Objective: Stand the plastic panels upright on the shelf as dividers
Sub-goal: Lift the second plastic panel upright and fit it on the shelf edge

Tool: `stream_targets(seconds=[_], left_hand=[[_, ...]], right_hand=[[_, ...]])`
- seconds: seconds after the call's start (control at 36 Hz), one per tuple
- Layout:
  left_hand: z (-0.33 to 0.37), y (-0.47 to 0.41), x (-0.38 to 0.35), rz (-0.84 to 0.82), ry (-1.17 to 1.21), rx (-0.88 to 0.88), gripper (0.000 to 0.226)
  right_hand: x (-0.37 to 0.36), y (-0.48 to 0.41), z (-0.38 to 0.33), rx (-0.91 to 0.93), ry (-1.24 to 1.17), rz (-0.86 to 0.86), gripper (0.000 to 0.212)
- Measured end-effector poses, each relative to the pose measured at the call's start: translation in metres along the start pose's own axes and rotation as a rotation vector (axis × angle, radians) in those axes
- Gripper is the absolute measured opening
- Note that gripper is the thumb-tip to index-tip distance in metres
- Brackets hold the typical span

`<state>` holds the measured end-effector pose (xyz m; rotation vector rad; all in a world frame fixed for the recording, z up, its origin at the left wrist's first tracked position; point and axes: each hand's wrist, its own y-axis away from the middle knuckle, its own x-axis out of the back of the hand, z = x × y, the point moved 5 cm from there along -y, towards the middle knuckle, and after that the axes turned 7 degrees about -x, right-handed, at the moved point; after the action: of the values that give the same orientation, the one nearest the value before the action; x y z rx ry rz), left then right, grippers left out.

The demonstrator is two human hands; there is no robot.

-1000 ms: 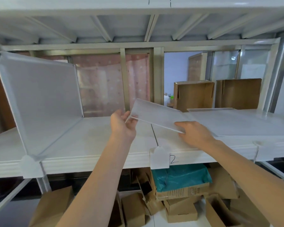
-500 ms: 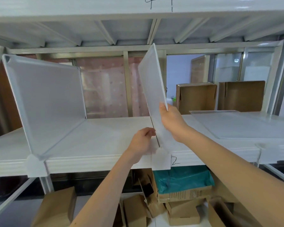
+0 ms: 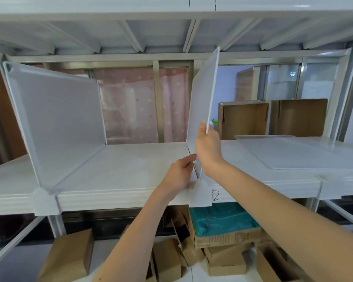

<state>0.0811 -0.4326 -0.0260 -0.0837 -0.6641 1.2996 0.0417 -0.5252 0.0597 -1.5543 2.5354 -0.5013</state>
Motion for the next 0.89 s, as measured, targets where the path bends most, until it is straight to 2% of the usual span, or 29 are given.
stream_targets(seconds=[0.14,0.33,0.72,0.89], left_hand=[[0.001,0.001,0.002,0.014,-0.004,0.007,0.040],[-0.004,0.001,0.003,-0.004,0.077,0.030,0.037],[-0.002,0.002,0.007,0.009,0.183,0.060,0.035],[-0.001,0.003,0.007,0.007,0.160,0.052,0.036]], right_hand=[[0.002,0.000,0.000,-0.010,-0.025,-0.015,0.043],[-0.004,-0.001,0.004,0.041,0.104,-0.052,0.039],[-0.013,0.002,0.000,0.087,0.140,-0.091,0.034],[-0.011,-0.002,0.002,0.121,0.129,-0.091,0.031]])
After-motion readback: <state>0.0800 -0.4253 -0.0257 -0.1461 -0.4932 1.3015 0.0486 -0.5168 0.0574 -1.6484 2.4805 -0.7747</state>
